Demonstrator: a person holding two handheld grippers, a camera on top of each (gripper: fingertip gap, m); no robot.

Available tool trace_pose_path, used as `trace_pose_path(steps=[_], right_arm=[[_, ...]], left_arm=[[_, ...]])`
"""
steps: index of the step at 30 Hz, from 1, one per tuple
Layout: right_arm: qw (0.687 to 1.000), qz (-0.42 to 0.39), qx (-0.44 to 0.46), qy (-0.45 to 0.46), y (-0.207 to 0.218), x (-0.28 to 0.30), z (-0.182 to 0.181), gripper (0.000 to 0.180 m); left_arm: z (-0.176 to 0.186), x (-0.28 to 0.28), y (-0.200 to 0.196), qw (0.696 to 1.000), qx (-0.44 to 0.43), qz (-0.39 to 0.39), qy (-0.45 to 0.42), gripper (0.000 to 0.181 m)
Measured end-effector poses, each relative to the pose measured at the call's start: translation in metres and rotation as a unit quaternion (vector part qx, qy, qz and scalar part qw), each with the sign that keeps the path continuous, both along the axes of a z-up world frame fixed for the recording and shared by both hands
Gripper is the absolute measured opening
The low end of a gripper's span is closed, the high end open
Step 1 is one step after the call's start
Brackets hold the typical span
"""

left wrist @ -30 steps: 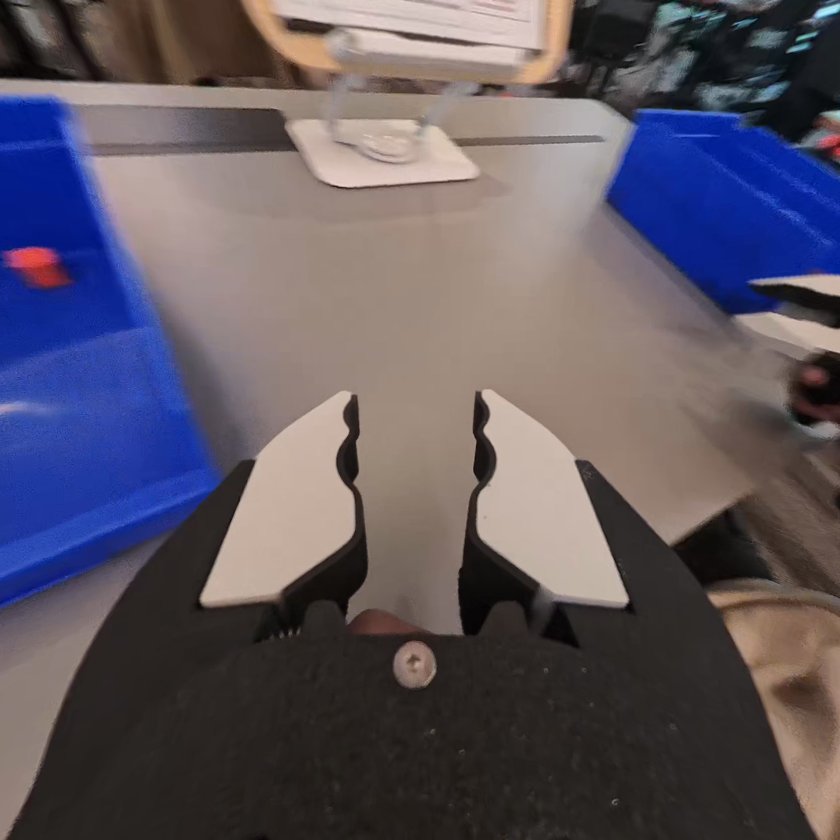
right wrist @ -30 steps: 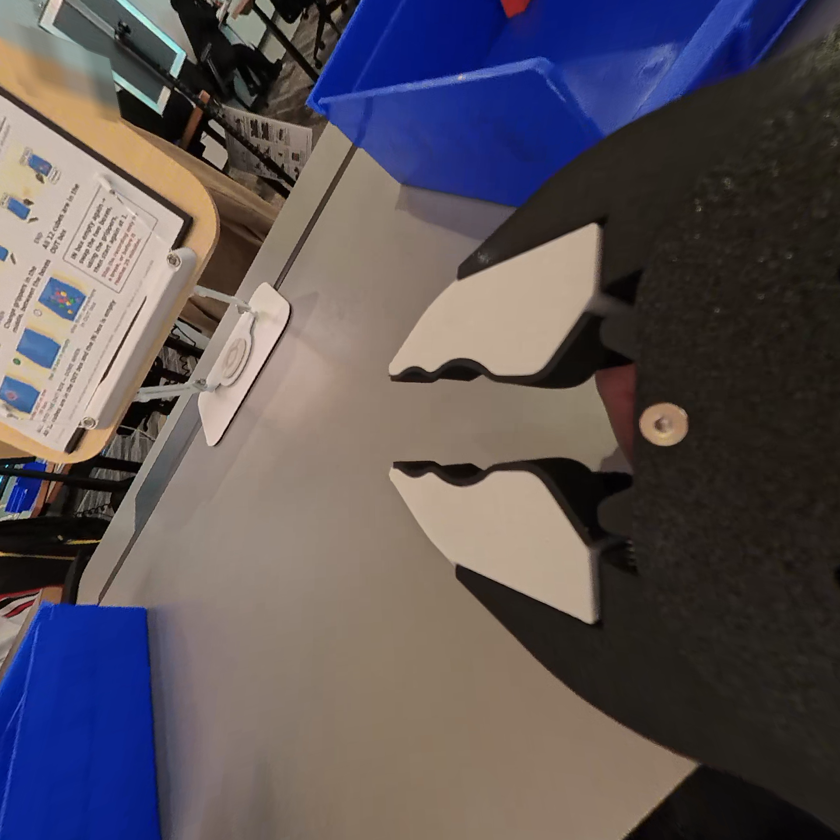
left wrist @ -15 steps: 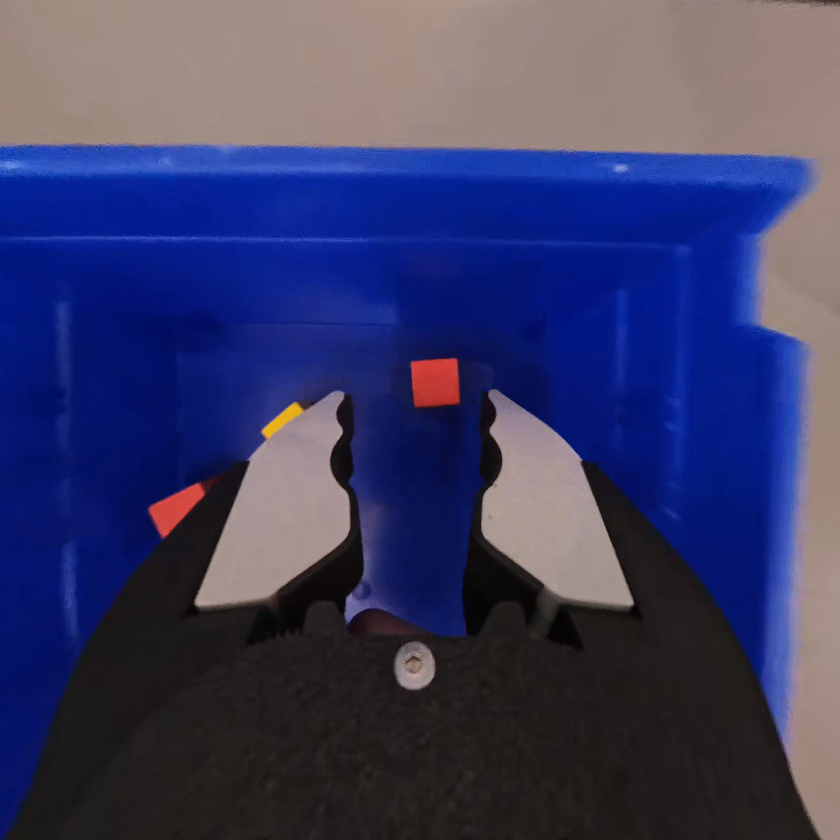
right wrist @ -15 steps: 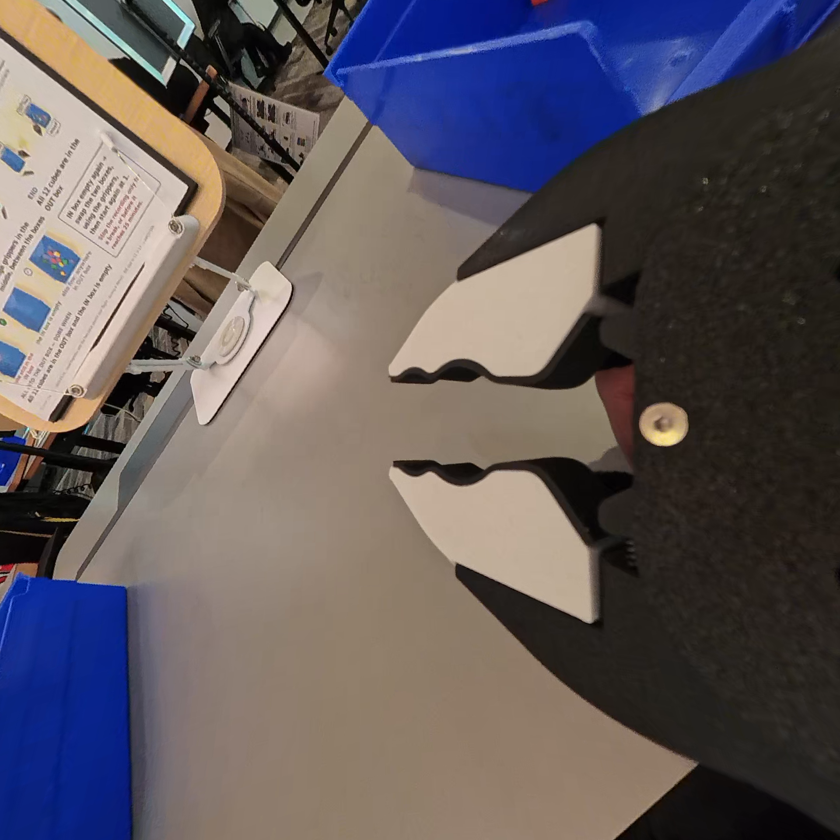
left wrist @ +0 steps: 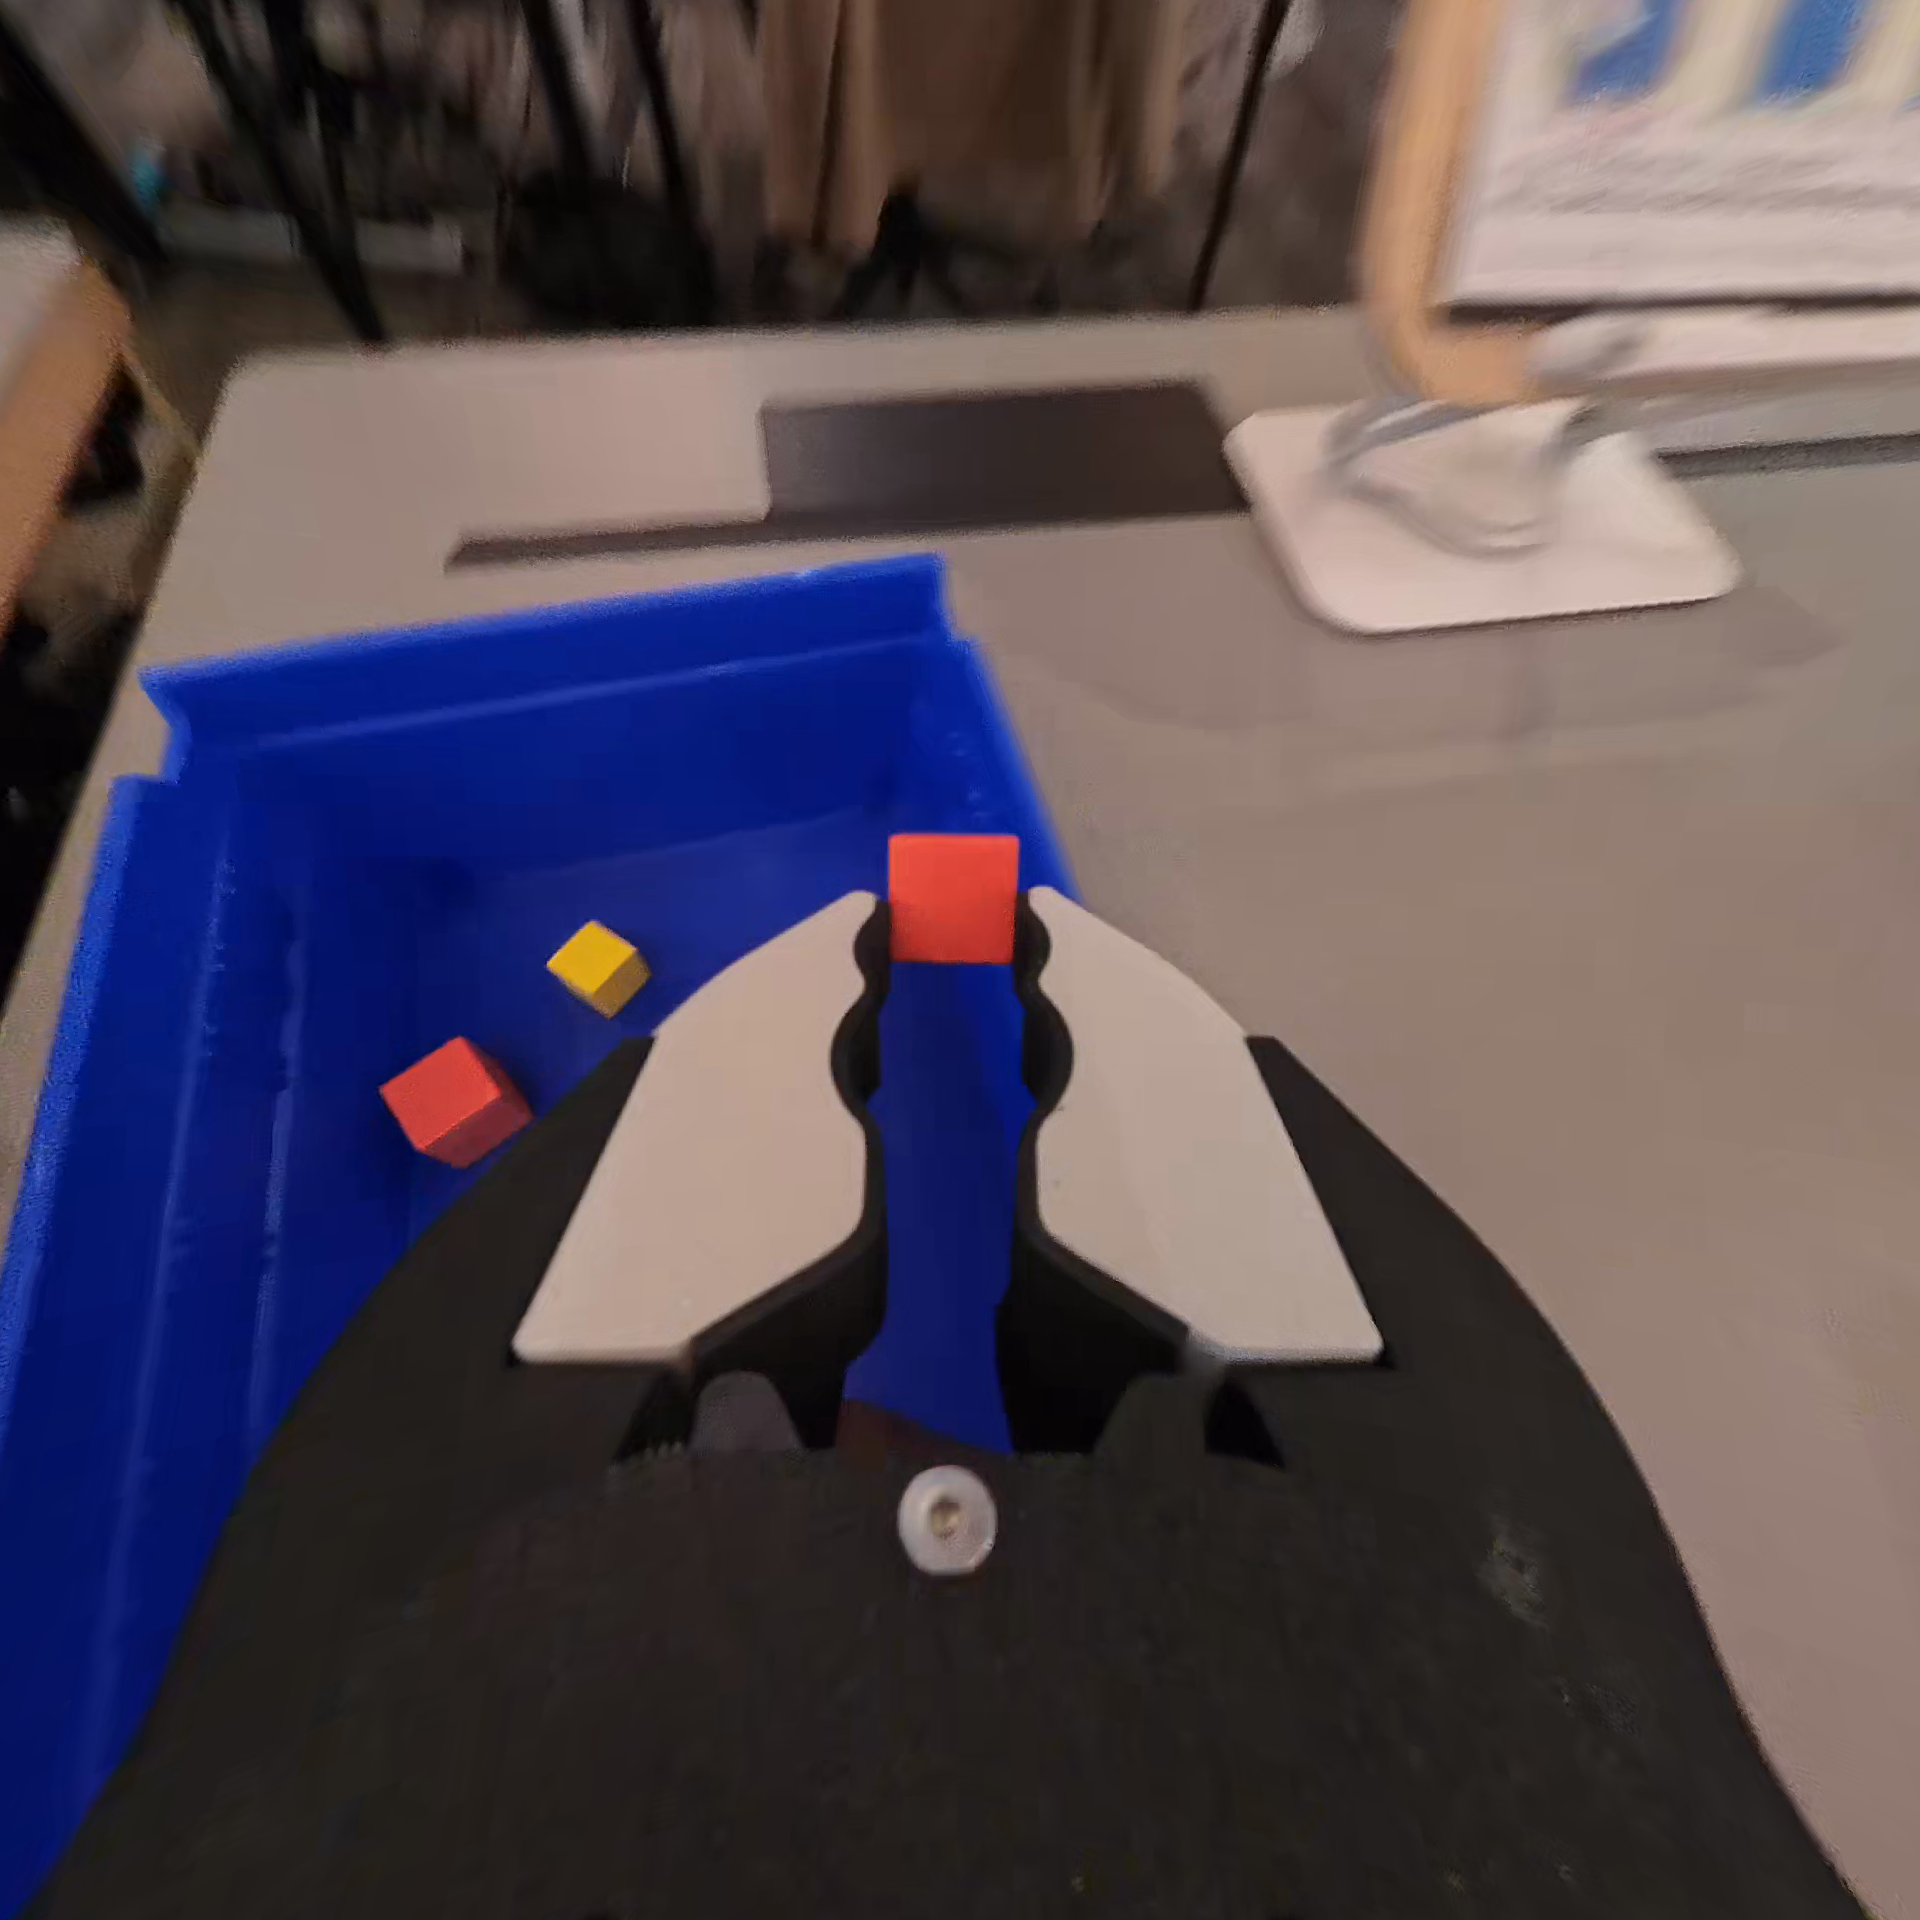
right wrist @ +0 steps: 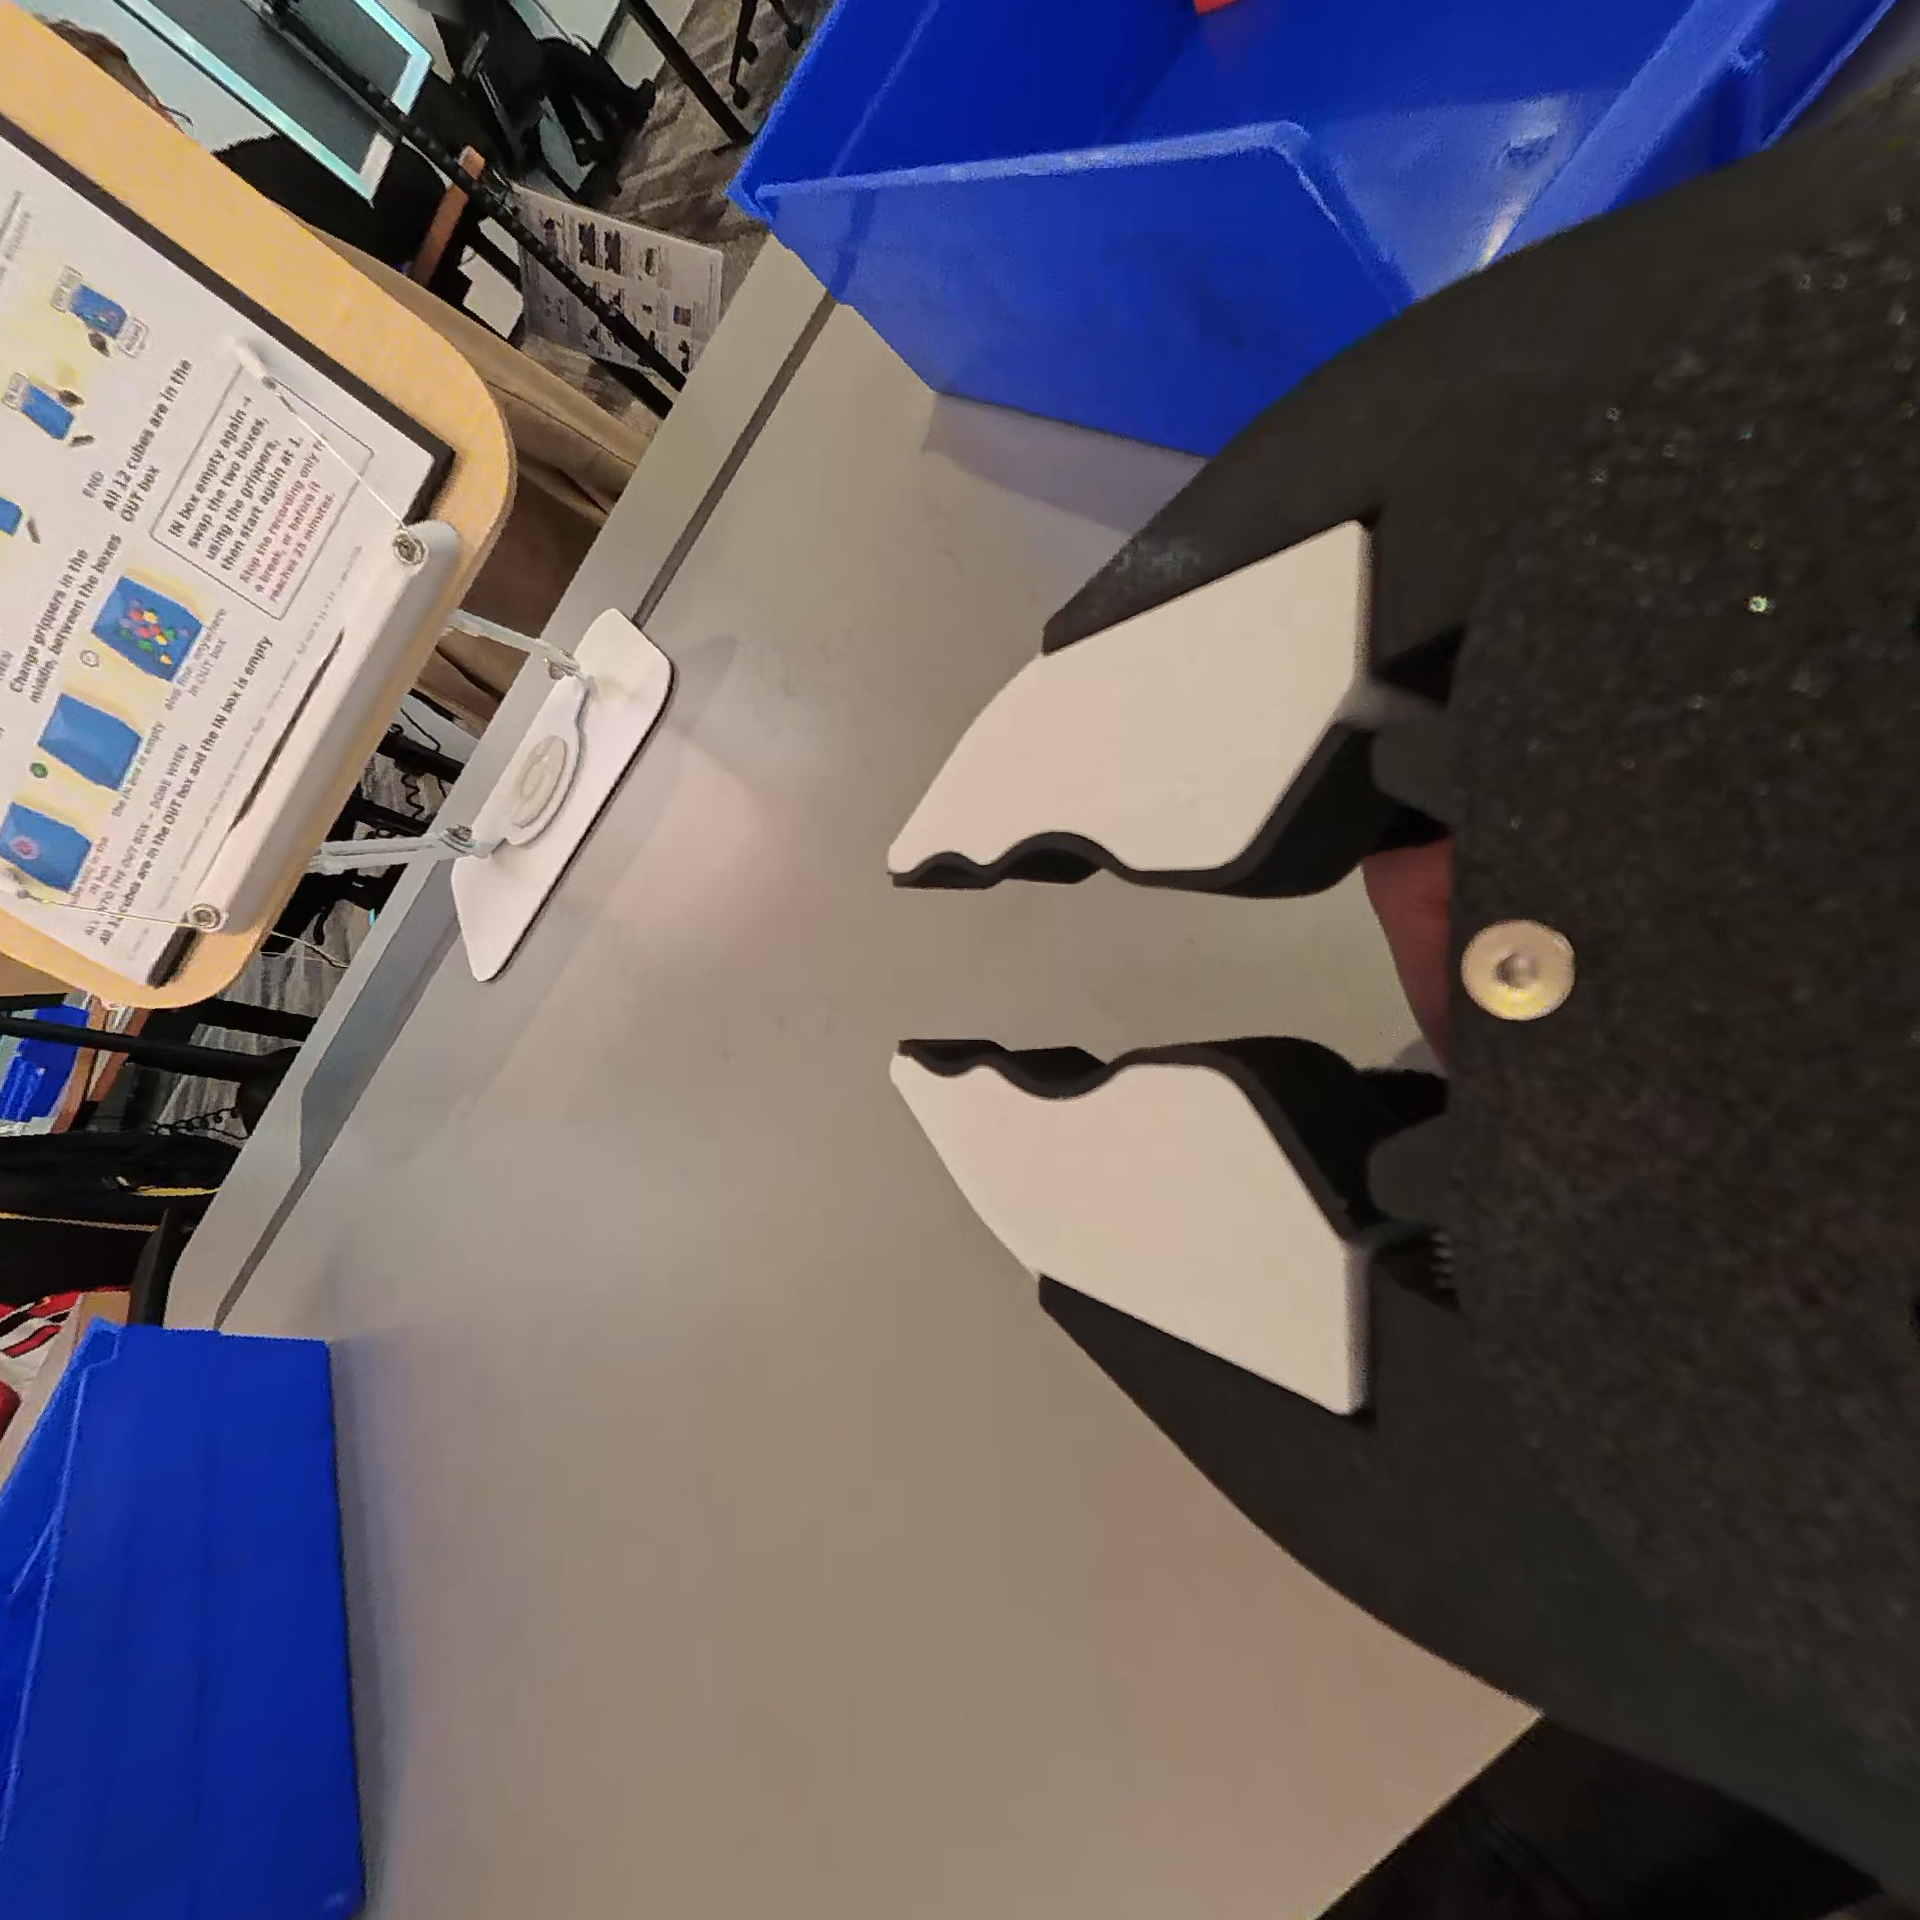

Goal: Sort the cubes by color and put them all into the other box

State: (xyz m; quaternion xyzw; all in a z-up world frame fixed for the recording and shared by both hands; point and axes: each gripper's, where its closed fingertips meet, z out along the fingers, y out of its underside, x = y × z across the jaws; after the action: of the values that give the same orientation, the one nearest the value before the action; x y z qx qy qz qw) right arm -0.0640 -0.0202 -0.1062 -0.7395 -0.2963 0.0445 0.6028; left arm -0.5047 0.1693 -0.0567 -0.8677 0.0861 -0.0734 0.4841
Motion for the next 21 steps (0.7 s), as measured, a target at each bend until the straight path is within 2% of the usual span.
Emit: trace_pose_path(steps=[3, 5, 9, 12, 14, 18, 21], right_arm=[[1.0, 0.001, -0.001, -0.001, 0.001, -0.001, 0.0, 0.027], [1.0, 0.004, -0.008, 0.002, 0.001, -0.003, -0.003, 0.026], [1.0, 0.008, -0.007, -0.001, 0.0, -0.006, -0.006, 0.026], [1.0, 0.01, -0.005, -0.002, 0.0, -0.005, -0.008, 0.026], [1.0, 0.02, -0.006, 0.011, -0.001, -0.007, -0.007, 0.026], [0.998, 0.058, -0.02, 0.03, -0.003, -0.017, -0.009, 0.03], [0.992, 0.119, 0.026, 0.019, -0.003, -0.037, 0.008, 0.035]], left_arm=[[0.041, 0.037, -0.062, 0.992, 0.109, -0.061, -0.004, 0.022], [0.051, 0.059, -0.098, 0.984, 0.158, -0.087, -0.005, 0.022], [0.028, 0.098, -0.148, 0.976, 0.172, -0.136, 0.002, 0.022], [-0.004, 0.114, -0.164, 0.971, 0.163, -0.171, 0.023, 0.022], [-0.017, 0.12, -0.165, 0.974, 0.136, -0.183, 0.001, 0.022], [-0.019, 0.143, -0.164, 0.966, 0.104, -0.226, -0.064, 0.022], [-0.005, 0.192, -0.173, 0.925, 0.054, -0.327, -0.185, 0.022]])
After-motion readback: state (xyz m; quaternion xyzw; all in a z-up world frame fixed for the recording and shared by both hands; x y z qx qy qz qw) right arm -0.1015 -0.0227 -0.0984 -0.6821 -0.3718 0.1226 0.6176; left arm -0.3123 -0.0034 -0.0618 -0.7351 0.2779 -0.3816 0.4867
